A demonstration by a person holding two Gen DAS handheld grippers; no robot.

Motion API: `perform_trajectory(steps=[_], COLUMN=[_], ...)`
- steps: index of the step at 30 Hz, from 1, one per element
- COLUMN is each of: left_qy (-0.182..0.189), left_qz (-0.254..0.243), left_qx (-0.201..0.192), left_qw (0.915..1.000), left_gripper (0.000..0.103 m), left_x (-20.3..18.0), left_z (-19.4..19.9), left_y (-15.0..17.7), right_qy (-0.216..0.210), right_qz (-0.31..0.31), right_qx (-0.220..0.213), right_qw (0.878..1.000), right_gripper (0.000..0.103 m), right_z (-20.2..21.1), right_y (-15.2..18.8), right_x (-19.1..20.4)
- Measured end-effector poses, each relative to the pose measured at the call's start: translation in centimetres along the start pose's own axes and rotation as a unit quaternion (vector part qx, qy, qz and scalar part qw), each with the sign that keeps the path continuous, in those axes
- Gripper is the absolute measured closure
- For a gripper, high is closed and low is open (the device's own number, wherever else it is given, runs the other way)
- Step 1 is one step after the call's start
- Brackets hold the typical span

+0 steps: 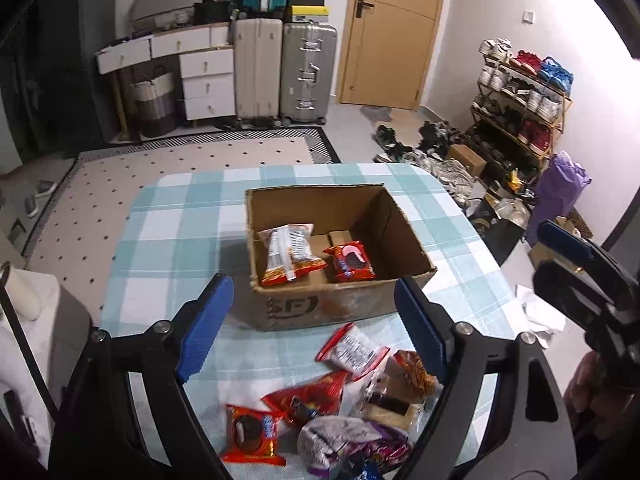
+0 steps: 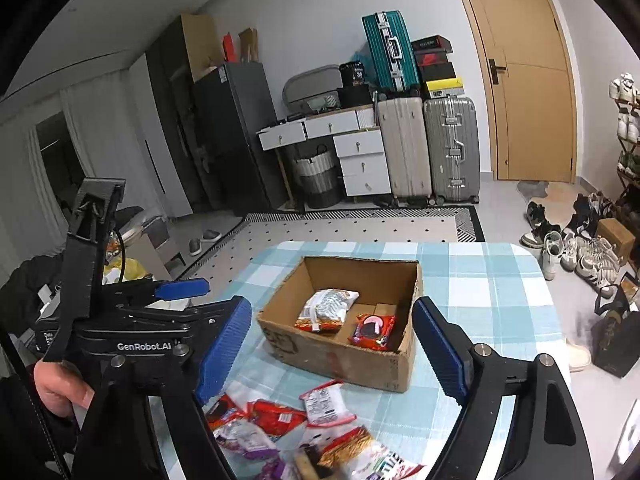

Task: Organize snacks
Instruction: 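Move both tools back toward the snack pile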

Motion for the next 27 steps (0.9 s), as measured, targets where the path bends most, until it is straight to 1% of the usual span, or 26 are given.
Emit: perform_trajectory(steps=[1,5,9,13,16,18,22,27], left_qy=[-0.011,-0.027,-0.025,-0.018,-0.018,-0.011,-0.001,-0.001], left_qz=[0.001,0.009,0.013,0.016,0.017,0.019,0.028,0.034], left_qx=[-0.005,-0.018,-0.023,-0.035,-0.036,-0.035,-0.030,-0.029], left_qw=[0.9999,0.9994,0.9993,0.9991,0.9990,0.9991,0.9992,0.9990], left_gripper=[0.020,0.019,0.018,0.015,0.015,0.015,0.005,0.003], left_x=[0.1,0.6,0.7,0.5,0.2,0.0,-0.1,0.1], left_z=[0.8,3.1,5.1,7.4,8.9,9.7,10.7,11.4], left_y=[0.3,1.2,2.1,3.3,4.5,5.4,7.4,10.1], right_qy=[-0.001,-0.008,-0.006,-0.002,0.001,0.006,0.009,0.012], right_qz=[0.002,0.010,0.013,0.016,0.018,0.021,0.025,0.021], right_qx=[-0.002,-0.009,-0.015,-0.030,-0.032,-0.034,-0.041,-0.049], right_qw=[1.000,1.000,1.000,0.999,0.999,0.999,0.999,0.999], right_gripper=[0.018,0.018,0.017,0.013,0.013,0.013,0.012,0.009], right_z=[0.4,2.5,4.2,6.2,7.4,8.0,9.3,10.8], right_y=[0.2,1.3,2.2,3.1,4.0,4.5,5.9,7.7], right_x=[0.3,1.8,2.9,3.8,4.5,4.8,5.5,6.2])
Point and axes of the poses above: each gripper's, at about its wrist camera, not at the fingertips, and z roughly against the way its jaws point, x to its left, y to its underside, the point moved 3 cm from there along -z, roughly the way its jaws point, and after that the axes turned 1 degree about -y, right-handed, at the moved point
